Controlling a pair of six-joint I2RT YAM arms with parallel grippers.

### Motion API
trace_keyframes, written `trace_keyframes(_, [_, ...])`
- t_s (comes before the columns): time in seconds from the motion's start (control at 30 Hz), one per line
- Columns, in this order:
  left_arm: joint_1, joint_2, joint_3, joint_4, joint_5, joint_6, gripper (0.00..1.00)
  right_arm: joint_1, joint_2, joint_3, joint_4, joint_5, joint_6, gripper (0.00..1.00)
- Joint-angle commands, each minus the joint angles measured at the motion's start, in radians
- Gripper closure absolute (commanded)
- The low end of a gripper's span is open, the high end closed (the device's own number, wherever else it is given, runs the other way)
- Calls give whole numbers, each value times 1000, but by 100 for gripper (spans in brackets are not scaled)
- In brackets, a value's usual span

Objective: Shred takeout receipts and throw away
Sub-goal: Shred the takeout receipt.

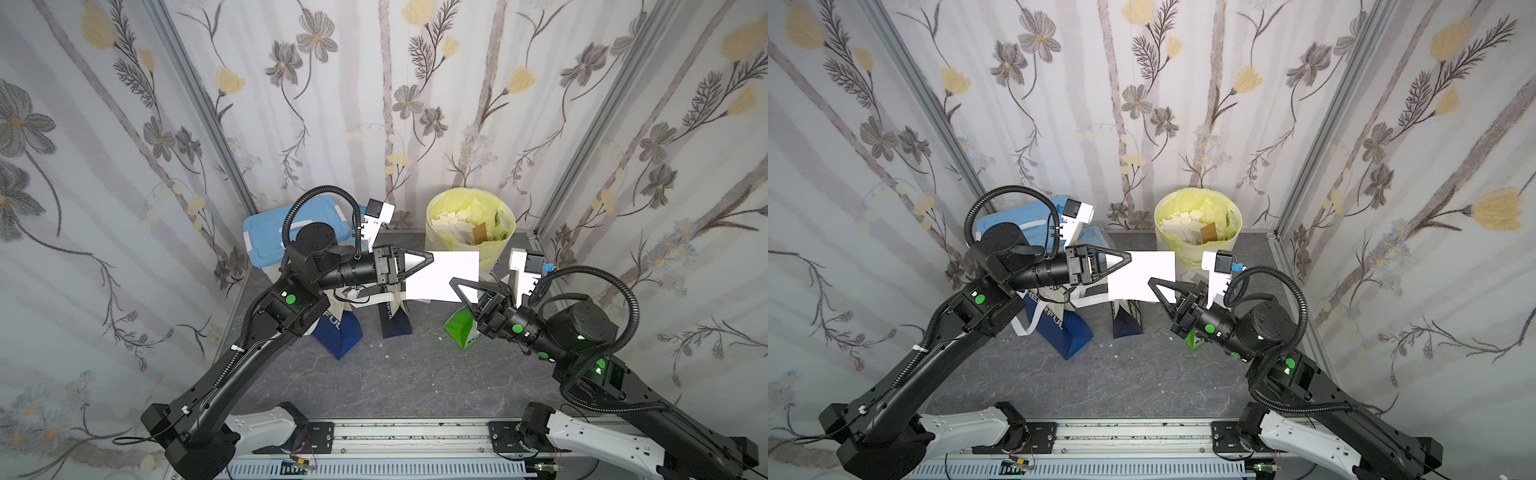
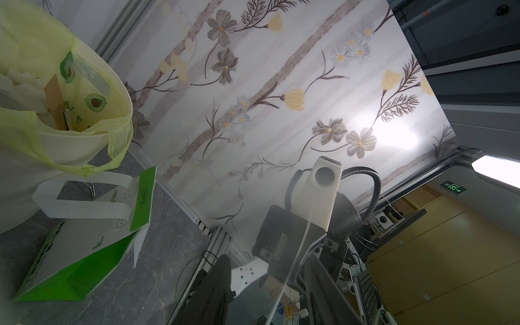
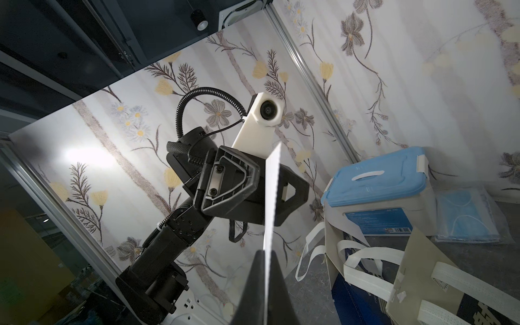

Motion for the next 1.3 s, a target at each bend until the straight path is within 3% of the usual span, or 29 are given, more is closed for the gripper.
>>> trace_keyframes(0.0, [0, 1, 1, 65, 2, -12, 64, -3, 18, 17, -19, 20, 14, 100])
trace_keyframes(0.37, [-1, 9, -5, 94, -8, -27, 100, -19, 34, 14, -52, 5, 35, 100])
trace_keyframes(0.4, [-1, 9, -8, 89, -12, -22, 100, -22, 32, 15, -62, 6, 39, 100])
trace_keyframes(0.43, [-2, 7, -9, 80, -18, -15, 100, -27, 28, 18, -77, 8, 43, 88])
trace_keyframes(0.47, [-1, 6, -11, 70, -20, -7, 100, -36, 24, 23, -93, 10, 47, 66])
trace_keyframes(0.5, [0, 5, -11, 56, -23, 1, 100, -53, 18, 32, -117, 10, 56, 53])
trace_keyframes(0.57, [-1, 7, -15, 38, -20, 15, 100, -111, 8, 48, -141, -44, 78, 44])
trace_keyframes(0.63, [0, 13, -21, 30, 1, 23, 100, -188, 14, 69, -162, -174, 94, 33])
trace_keyframes(0.77, [-9, 35, -21, 19, 64, 28, 100, -251, 65, 148, -304, -261, 68, 24])
trace_keyframes(0.97, [-30, 55, -22, 18, 136, 28, 100, -299, 138, 224, -382, -411, 64, 23])
trace_keyframes(1.27, [-33, 56, -28, -19, 152, 44, 100, -328, 149, 241, -382, -510, 86, 56])
